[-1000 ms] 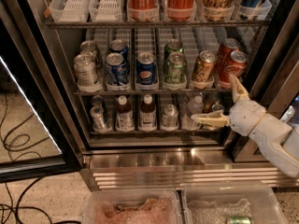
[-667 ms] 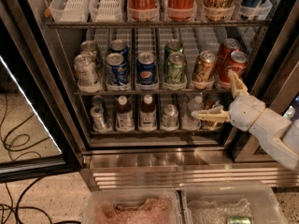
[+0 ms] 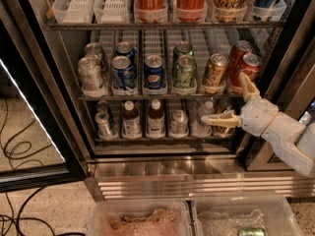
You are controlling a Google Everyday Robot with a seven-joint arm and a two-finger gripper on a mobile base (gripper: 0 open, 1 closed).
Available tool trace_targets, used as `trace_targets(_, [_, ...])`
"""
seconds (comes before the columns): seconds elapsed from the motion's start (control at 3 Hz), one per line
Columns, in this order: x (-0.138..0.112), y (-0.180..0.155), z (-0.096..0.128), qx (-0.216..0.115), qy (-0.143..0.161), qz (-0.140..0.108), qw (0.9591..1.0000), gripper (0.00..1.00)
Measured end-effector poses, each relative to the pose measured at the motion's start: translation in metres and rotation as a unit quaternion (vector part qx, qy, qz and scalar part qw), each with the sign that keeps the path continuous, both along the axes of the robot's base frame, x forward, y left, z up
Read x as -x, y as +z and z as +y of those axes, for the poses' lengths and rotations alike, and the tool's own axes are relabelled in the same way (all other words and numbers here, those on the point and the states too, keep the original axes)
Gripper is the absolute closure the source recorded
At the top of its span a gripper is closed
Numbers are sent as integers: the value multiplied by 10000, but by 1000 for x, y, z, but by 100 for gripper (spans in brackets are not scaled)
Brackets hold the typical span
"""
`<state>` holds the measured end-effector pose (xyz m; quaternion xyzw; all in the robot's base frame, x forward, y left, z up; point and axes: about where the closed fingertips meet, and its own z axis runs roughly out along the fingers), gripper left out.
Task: Pick orange can from middle shelf of fridge
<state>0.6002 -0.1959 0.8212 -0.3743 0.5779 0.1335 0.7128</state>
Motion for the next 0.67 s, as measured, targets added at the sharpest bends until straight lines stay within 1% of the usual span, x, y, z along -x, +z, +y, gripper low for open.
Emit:
trace_targets(0.33, [4, -13, 26, -293, -74, 95, 9995, 0])
trace_targets(0.67, [6, -20, 44, -493, -60, 183, 9986, 0])
